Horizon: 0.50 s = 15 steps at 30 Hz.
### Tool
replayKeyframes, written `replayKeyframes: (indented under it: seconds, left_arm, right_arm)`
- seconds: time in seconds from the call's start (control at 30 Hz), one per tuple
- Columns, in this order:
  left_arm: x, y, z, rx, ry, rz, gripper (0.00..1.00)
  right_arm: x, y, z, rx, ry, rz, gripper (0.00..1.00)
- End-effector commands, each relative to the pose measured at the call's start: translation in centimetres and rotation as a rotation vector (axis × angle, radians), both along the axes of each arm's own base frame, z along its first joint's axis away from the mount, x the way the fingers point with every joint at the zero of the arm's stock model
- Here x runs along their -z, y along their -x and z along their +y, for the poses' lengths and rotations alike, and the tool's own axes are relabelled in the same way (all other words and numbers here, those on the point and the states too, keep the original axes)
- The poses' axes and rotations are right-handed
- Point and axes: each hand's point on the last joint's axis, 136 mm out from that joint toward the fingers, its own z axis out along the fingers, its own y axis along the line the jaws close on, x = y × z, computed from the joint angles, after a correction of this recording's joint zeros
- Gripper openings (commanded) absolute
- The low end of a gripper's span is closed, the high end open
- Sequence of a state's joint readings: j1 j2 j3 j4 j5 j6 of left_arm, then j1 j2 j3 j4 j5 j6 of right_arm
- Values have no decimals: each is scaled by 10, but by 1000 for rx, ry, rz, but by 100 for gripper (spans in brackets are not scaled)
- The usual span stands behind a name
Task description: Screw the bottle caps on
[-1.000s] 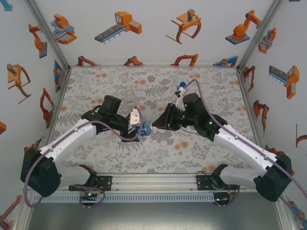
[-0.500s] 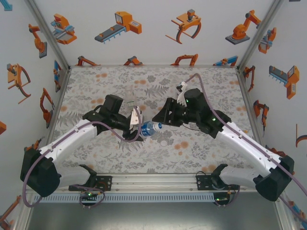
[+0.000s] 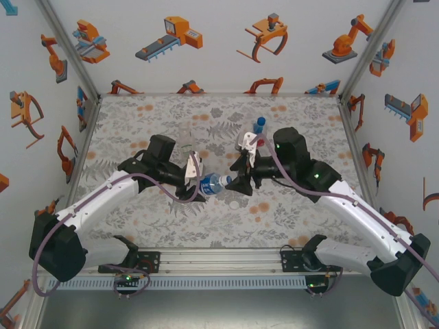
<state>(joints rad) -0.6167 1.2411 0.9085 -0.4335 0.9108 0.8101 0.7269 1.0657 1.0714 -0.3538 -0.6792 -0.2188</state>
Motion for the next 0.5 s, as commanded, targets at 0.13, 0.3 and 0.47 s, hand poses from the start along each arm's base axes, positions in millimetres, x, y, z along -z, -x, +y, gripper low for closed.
replayKeyframes:
  seconds: [0.13, 0.3, 0.47]
  left_arm:
    - [-20, 5, -5, 53, 63, -25, 0]
    - [-20, 6, -5, 57, 65, -23, 0]
    - [-20, 6, -6, 58, 63, -17, 0]
  right_arm:
    - [-9, 20, -2, -186, -15, -294, 56]
    - [-7, 18, 2, -199, -22, -291, 55]
    - [-3, 19, 5, -222, -23, -269, 45]
